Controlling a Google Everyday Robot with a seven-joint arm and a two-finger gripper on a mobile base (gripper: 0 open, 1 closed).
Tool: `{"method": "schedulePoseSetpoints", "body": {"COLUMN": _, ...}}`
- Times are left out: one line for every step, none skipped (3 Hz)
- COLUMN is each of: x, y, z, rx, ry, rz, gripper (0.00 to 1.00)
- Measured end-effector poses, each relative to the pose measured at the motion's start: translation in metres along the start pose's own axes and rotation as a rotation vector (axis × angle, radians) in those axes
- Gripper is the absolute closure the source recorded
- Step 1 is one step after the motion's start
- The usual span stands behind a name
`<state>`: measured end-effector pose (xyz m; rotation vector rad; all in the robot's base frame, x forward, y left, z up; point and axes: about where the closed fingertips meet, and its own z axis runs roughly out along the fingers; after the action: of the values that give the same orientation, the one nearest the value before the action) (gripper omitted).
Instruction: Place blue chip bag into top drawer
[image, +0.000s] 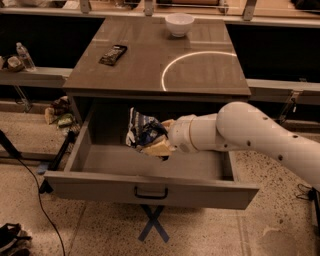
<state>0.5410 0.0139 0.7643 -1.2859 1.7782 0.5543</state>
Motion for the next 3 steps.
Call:
{"method": "schedulePoseSetpoints", "body": {"x": 0.025, "y": -0.001, "z": 0.020, "rx": 0.022, "ry": 0.053, "rz": -0.030, "gripper": 0.61}}
{"method": "schedulePoseSetpoints", "body": {"x": 0.049, "y": -0.001, "z": 0.043, "rx": 0.053, "ry": 0.100, "rz": -0.039, "gripper": 0.37}}
{"method": "schedulePoseSetpoints", "body": {"x": 0.063, "y": -0.004, "z": 0.060, "rx": 0.097, "ry": 0.148, "rz": -0.021, "gripper": 0.14}}
